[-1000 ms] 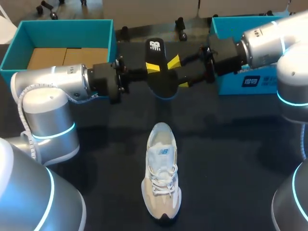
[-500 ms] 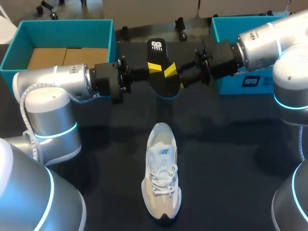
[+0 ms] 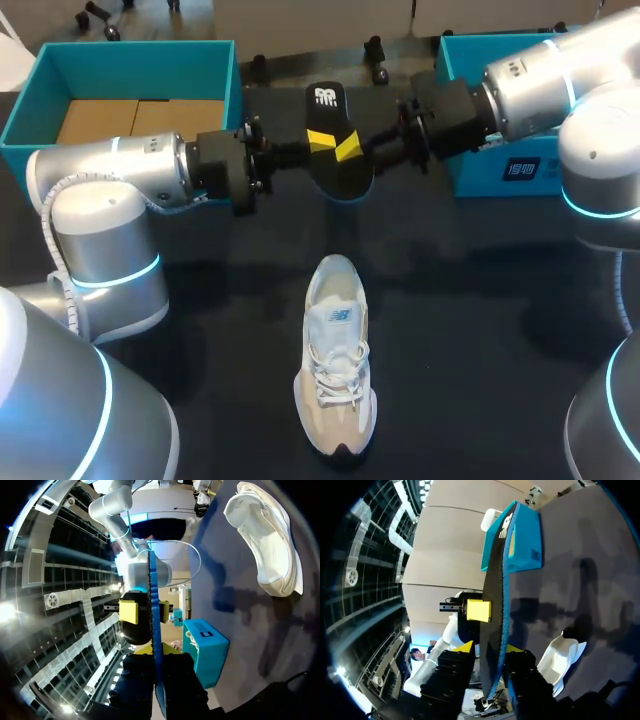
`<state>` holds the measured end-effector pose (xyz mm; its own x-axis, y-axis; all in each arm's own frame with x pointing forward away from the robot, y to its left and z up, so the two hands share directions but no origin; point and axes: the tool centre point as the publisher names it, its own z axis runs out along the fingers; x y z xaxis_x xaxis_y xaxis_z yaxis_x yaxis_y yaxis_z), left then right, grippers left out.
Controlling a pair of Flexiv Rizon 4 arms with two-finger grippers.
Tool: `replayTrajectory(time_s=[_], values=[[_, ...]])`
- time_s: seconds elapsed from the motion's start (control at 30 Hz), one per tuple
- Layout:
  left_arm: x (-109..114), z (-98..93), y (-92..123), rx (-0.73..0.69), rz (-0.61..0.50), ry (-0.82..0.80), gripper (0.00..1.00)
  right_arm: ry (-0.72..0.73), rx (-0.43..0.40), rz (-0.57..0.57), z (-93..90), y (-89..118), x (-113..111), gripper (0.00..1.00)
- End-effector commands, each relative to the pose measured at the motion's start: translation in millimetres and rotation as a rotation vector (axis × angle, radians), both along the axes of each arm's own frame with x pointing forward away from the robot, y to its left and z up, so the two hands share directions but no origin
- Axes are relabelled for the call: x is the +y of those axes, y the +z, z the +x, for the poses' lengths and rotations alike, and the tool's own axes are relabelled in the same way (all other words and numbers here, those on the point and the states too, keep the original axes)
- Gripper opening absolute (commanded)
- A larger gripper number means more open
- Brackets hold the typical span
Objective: Take the shoe out of the shoebox, open the shoe tongue, remove and reinsert the insole, then place the shoe into the shoebox
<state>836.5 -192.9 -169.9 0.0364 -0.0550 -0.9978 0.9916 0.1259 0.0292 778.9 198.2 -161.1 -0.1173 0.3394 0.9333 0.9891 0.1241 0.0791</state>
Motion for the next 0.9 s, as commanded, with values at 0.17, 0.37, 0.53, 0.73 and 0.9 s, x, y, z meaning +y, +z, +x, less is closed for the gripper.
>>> replayTrajectory(time_s=[0.17,0.37,0.53,0.73,0.9], values=[[-1.8,0.1,-0.2,-0.001,0.001,0.002,0.00,-0.009,0.005,0.002,-1.3,-5.1,0.0,0.22],[-1.8,0.1,-0.2,-0.001,0.001,0.002,0.00,-0.020,0.011,0.009,-1.9,-7.4,-4.7,0.30],[-1.8,0.1,-0.2,-0.001,0.001,0.002,0.00,-0.021,0.015,0.012,0.0,-8.1,-5.5,0.34],[-1.8,0.1,-0.2,-0.001,0.001,0.002,0.00,-0.016,0.015,0.015,1.1,-8.8,-5.1,0.22],[-1.8,0.1,-0.2,-0.001,0.001,0.002,0.00,-0.006,0.012,0.014,2.6,-8.5,-2.6,0.22]])
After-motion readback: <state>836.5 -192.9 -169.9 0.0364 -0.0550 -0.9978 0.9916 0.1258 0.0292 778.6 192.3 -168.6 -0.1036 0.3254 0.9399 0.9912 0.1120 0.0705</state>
